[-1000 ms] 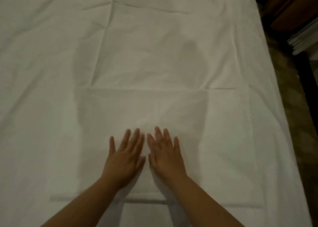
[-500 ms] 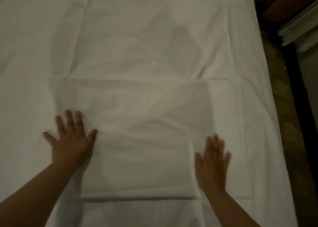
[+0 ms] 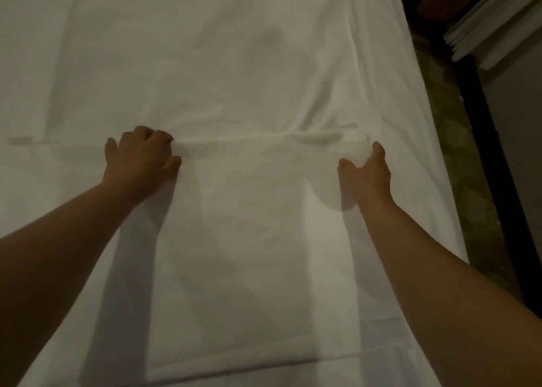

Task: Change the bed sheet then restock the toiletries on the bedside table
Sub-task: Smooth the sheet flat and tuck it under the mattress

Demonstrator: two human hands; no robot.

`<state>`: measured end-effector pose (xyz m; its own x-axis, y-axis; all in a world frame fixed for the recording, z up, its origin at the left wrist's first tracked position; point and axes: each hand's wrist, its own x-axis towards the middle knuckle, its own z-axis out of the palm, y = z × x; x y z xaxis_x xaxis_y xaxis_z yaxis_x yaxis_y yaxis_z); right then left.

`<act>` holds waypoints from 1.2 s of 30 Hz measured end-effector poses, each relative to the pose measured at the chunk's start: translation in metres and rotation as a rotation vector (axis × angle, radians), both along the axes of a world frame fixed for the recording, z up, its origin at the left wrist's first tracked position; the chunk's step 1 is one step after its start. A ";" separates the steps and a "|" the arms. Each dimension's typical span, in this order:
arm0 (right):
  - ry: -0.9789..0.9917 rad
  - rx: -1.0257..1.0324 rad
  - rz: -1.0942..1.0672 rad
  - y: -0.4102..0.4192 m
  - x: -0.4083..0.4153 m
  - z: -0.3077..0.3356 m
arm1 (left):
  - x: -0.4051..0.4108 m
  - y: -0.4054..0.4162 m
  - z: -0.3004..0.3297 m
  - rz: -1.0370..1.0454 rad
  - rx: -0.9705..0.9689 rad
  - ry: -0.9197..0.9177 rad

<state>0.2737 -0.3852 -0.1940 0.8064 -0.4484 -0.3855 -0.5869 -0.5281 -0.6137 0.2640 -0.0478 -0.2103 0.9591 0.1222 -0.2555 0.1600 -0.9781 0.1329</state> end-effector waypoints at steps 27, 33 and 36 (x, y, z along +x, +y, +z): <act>-0.175 -0.725 0.803 0.007 -0.194 -0.049 | -0.235 0.066 -0.028 0.107 0.106 0.118; -0.050 -0.714 0.610 -0.008 -0.259 -0.037 | -0.266 0.050 -0.017 0.041 0.079 0.055; -0.285 -0.655 0.818 0.067 -0.262 -0.038 | -0.263 -0.022 -0.021 -0.291 -0.002 -0.099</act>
<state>0.0116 -0.3184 -0.2323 0.9764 0.2151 -0.0182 0.2110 -0.9691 -0.1280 0.0014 -0.0696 -0.2311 0.9739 -0.1615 -0.1593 -0.1404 -0.9808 0.1356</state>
